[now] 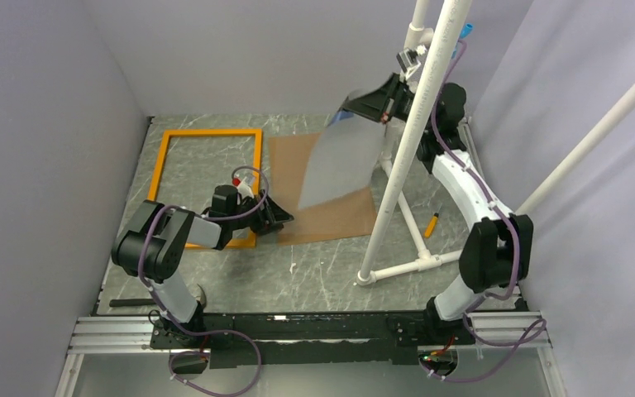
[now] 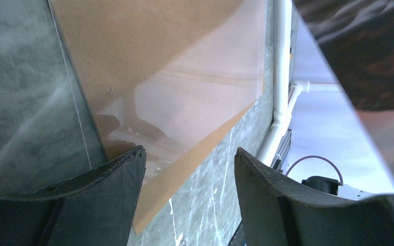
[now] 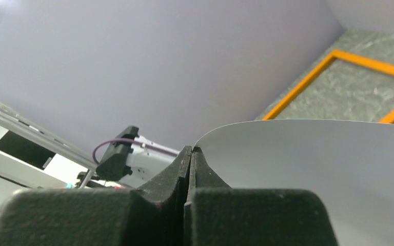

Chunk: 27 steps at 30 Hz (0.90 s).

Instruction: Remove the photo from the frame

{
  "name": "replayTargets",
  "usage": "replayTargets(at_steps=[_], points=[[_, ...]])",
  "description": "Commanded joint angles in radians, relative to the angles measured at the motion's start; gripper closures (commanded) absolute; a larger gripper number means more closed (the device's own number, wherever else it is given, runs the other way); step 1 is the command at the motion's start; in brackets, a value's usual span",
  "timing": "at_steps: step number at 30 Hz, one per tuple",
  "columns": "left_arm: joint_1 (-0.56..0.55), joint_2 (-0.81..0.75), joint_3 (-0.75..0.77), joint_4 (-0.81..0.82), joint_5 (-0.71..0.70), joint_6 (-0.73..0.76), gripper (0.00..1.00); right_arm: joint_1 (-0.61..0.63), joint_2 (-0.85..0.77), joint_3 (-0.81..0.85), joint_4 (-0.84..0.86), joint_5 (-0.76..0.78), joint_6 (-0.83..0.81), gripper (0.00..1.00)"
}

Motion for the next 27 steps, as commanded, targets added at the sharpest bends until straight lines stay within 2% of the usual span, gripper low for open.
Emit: replayTargets(at_steps=[1, 6, 9, 12, 14, 17, 22, 27], points=[[-0.012, 0.034, -0.063, -0.081, 0.0, -0.026, 0.29, 0.032, 0.104, 0.22, -0.037, 0.044, 0.007, 1.0], [-0.013, -0.028, -0.047, -0.132, -0.011, -0.017, 0.29, 0.08, 0.23, 0.469, -0.125, 0.076, -0.002, 1.0], [-0.013, -0.066, -0.031, -0.178, -0.027, -0.002, 0.29, 0.092, 0.302, 0.596, -0.123, 0.078, 0.043, 1.0], [-0.011, -0.107, -0.019, -0.221, -0.029, 0.003, 0.29, 0.092, 0.345, 0.673, -0.122, 0.094, 0.068, 1.0], [-0.01, -0.156, -0.015, -0.256, -0.039, 0.012, 0.28, 0.092, 0.344, 0.659, -0.142, 0.113, 0.052, 1.0], [-0.008, -0.256, 0.003, -0.368, -0.075, 0.056, 0.27, 0.091, 0.28, 0.473, -0.086, 0.154, 0.038, 1.0], [0.011, -0.457, 0.027, -0.6, -0.176, 0.167, 0.26, 0.081, 0.125, -0.003, 0.033, 0.241, -0.006, 1.0], [0.053, -0.637, -0.012, -0.771, -0.235, 0.24, 0.25, 0.055, 0.104, -0.344, 0.212, 0.261, 0.03, 1.0]])
